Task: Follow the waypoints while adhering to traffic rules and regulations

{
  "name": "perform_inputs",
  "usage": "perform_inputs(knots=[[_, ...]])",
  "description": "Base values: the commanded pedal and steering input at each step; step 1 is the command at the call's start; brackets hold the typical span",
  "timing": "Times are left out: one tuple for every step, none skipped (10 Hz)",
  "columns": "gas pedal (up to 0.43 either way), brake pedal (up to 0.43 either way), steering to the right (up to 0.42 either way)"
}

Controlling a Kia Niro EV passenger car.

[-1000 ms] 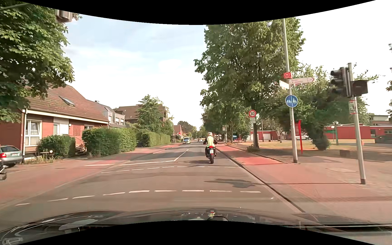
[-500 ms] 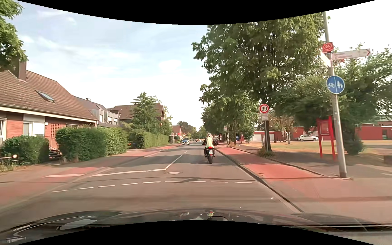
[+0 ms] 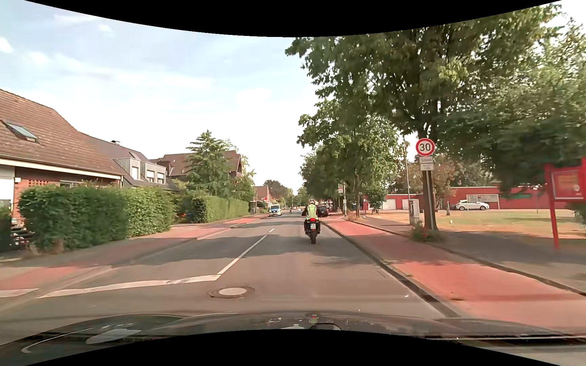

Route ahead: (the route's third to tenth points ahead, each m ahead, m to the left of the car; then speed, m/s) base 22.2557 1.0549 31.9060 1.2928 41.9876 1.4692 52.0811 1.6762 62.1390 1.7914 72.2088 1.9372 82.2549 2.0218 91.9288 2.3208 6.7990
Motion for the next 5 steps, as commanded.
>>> perform_inputs(knots=[[0.138, 0.0, -0.001], [0.138, 0.0, 0.0], [0.138, 0.0, 0.0], [0.138, 0.0, 0.0], [0.138, 0.0, 0.0]])
